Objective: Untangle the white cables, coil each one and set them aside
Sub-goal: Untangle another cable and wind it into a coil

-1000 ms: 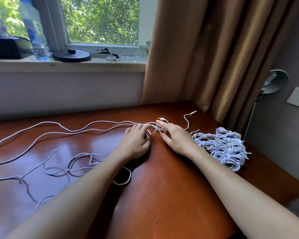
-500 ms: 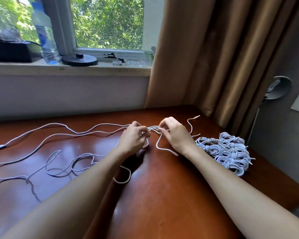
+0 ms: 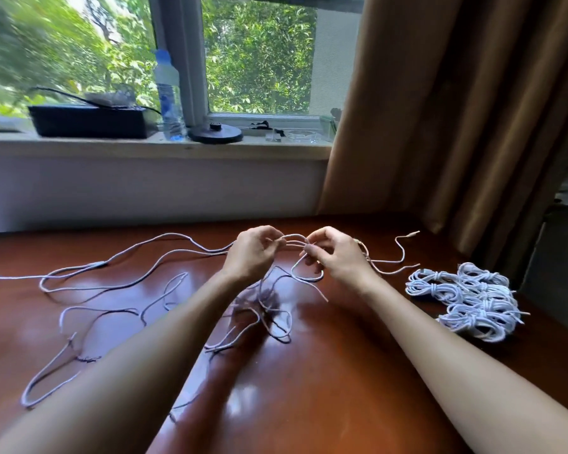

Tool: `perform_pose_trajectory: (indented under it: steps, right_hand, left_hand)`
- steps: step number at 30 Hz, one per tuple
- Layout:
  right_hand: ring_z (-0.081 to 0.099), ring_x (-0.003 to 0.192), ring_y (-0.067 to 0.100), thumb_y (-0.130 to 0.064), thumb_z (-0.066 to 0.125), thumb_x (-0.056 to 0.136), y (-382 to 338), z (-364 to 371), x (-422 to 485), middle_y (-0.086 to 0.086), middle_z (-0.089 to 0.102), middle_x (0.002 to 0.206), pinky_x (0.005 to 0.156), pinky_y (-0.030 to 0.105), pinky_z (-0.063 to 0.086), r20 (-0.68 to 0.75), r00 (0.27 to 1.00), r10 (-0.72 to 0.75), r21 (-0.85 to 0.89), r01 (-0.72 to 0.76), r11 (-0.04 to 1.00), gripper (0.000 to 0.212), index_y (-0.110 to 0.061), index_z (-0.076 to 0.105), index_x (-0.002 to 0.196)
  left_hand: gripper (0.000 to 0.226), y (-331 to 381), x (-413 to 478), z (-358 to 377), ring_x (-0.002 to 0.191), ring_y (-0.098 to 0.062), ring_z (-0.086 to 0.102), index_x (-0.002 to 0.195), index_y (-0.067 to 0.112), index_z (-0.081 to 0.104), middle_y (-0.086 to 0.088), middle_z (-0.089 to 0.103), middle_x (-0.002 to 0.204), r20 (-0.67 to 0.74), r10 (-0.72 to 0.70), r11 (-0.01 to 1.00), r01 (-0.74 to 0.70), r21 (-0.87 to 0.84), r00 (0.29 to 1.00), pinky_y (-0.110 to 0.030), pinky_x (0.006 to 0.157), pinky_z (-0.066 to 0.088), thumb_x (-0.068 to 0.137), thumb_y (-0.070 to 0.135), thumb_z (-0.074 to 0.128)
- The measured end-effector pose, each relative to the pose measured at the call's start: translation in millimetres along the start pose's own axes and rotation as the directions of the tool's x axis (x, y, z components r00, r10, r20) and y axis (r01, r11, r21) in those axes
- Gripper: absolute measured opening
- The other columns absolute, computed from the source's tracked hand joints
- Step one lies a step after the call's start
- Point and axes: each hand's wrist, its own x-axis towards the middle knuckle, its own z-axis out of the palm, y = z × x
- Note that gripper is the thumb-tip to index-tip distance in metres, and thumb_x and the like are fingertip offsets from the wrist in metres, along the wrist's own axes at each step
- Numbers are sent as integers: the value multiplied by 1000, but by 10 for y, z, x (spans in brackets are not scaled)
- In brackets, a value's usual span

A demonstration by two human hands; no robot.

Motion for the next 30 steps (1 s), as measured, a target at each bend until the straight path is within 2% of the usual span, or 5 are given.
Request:
perform_pose_trajectory:
  steps: [4, 9, 13, 20, 30]
  right_hand:
    - [72, 63, 15, -8, 69, 95, -133, 235, -23, 8, 76, 79, 57, 27, 57, 24, 1000, -19, 48, 18, 999, 8, -11, 62, 96]
    - [74, 67, 29, -11, 72, 93, -221, 479, 25, 11, 76, 76, 65, 38, 62, 46, 999, -4, 84, 1, 996, 9, -10, 63, 93]
    - [75, 70, 28, -12, 73, 92, -299, 613, 58, 10, 76, 76, 66, 36, 62, 40, 999, -19, 88, 16, 996, 12, -6, 63, 95]
    - [76, 72, 30, -13, 74, 92, -385, 761, 109, 11, 77, 79, 72, 42, 63, 63, 997, -38, 122, 30, 992, 14, -4, 64, 97]
    - [71, 68, 23, -6, 69, 92, -400, 832, 90, 12, 74, 77, 70, 36, 61, 86, 984, -154, 101, 145, 984, 36, -23, 60, 122]
  left_hand:
    - [19, -166, -195, -207, 92, -7, 69, 101, 26, 66, 10, 70, 100, 5, 37, 998, -37, -43, 999, -37, 87, 57, 89, 12, 72]
    - [18, -285, -454, -395, 85, -18, 70, 98, 27, 57, 11, 67, 96, -109, 183, 975, -166, 148, 977, -40, 77, 55, 86, 24, 71]
    - [25, -298, -547, -539, 84, -25, 65, 94, 20, 54, 5, 62, 90, -181, 67, 992, -47, 115, 981, -43, 76, 52, 87, 44, 59]
    - [26, -251, -631, -698, 90, -10, 59, 96, 28, 69, 15, 64, 83, 17, -103, 984, 99, 145, 995, -40, 98, 41, 99, 49, 55]
    - [22, -342, -639, -761, 57, -5, 52, 79, 20, 72, 9, 71, 68, 31, -127, 982, 130, -139, 991, -27, 58, 43, 97, 16, 61]
